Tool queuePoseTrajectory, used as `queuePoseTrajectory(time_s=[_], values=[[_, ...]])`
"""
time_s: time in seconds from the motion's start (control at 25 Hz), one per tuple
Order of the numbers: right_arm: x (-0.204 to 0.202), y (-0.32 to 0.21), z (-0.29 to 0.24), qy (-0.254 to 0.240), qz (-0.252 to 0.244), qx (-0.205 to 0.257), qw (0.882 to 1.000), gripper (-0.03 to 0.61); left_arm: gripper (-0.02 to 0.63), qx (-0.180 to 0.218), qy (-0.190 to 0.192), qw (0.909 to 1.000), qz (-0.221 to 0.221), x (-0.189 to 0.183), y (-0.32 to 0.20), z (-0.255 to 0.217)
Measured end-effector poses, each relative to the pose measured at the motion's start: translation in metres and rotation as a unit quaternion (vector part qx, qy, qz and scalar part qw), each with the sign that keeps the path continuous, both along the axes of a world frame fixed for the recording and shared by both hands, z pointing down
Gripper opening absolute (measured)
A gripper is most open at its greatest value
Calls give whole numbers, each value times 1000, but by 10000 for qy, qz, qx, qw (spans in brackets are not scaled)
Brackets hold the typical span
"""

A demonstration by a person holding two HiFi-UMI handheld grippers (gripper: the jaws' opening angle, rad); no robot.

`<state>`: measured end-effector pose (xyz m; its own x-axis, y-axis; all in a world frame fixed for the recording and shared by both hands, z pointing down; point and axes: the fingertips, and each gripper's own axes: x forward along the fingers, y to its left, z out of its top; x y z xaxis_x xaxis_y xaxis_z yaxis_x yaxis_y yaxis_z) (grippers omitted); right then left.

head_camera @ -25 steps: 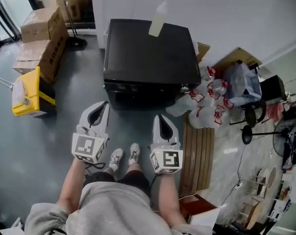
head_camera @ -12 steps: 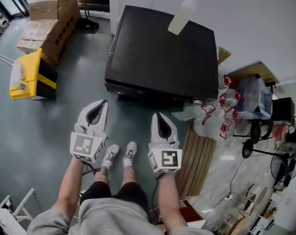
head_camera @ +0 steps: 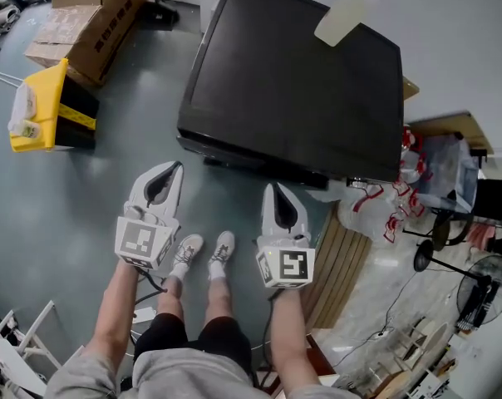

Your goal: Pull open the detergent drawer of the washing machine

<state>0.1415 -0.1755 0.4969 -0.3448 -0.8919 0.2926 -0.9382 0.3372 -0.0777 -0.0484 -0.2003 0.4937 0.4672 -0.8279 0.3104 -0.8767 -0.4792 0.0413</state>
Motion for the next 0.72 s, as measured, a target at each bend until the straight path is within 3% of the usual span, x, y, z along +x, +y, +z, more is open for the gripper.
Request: queuePoseTrajectory(time_s=[0.16, 0.2, 0.32, 0.44, 0.56, 0.72], values=[[-3, -6, 19, -120, -157, -88, 9998, 10, 26, -98, 128, 9998, 103, 0, -10, 18], [-4, -7, 24, -177, -214, -117, 9995, 56, 77, -177, 158, 9994, 238, 2, -11, 22], [-6, -11, 36, -262, -353, -182, 9989, 111, 228, -396, 252, 9970, 612, 6, -15, 35], [-9, -15, 48, -344, -537, -237, 9977, 182, 306, -455, 241, 9955, 801, 7, -20, 46], [-15, -18, 56, -376, -697, -251, 9965, 231, 314, -456, 261, 9940, 955, 5, -22, 53], [-23, -23, 61, -293, -871, -265, 9954, 242, 314, -459, 213, 9934, 1032, 6, -25, 61]])
